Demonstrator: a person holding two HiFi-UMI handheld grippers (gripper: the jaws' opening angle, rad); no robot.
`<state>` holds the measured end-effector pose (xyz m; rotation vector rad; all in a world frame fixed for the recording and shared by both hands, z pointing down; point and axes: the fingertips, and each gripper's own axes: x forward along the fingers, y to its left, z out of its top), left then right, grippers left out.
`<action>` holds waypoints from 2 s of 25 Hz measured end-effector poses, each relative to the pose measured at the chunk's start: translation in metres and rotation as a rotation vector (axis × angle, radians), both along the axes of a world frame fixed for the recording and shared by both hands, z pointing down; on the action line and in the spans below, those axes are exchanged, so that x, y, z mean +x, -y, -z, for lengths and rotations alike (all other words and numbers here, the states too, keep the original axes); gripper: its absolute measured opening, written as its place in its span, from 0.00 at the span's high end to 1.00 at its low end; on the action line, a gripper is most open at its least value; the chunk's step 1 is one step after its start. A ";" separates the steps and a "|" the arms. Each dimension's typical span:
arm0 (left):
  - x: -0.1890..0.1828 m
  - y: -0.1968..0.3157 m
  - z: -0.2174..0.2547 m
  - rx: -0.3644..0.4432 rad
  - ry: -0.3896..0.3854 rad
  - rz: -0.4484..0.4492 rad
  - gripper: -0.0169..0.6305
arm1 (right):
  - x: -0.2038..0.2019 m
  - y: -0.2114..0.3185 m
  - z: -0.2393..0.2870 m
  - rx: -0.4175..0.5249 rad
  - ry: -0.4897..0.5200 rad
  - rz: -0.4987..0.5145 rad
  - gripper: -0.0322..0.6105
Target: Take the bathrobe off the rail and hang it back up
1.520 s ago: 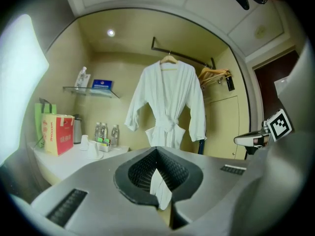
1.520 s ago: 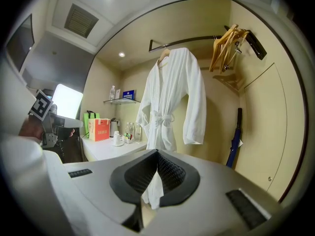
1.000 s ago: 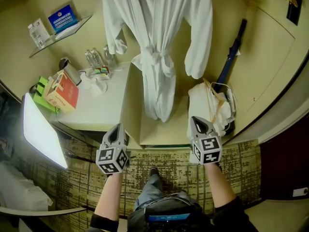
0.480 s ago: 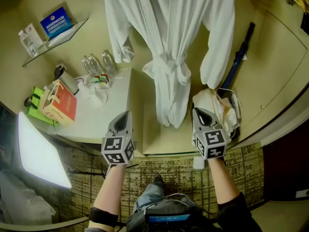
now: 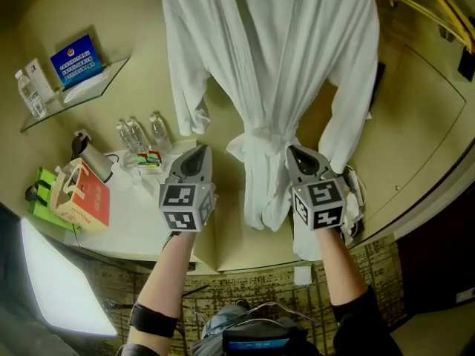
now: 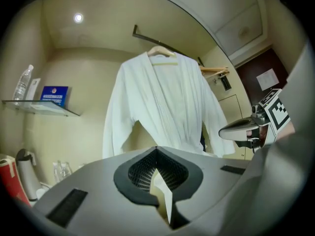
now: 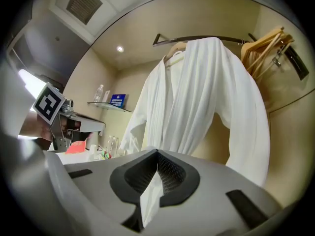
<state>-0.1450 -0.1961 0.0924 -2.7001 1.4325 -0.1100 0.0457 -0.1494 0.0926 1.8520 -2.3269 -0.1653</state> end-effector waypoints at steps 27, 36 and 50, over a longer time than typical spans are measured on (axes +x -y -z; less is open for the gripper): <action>0.075 0.096 0.368 0.565 0.182 -0.024 0.72 | 0.008 0.054 0.385 0.566 -0.420 -0.136 0.67; 0.101 0.108 0.450 0.741 0.350 0.030 0.57 | 0.012 0.079 0.450 0.596 -0.717 -0.293 0.50; 0.133 0.141 0.479 0.747 0.445 0.004 0.56 | 0.021 0.138 0.482 0.495 -0.847 -0.342 0.48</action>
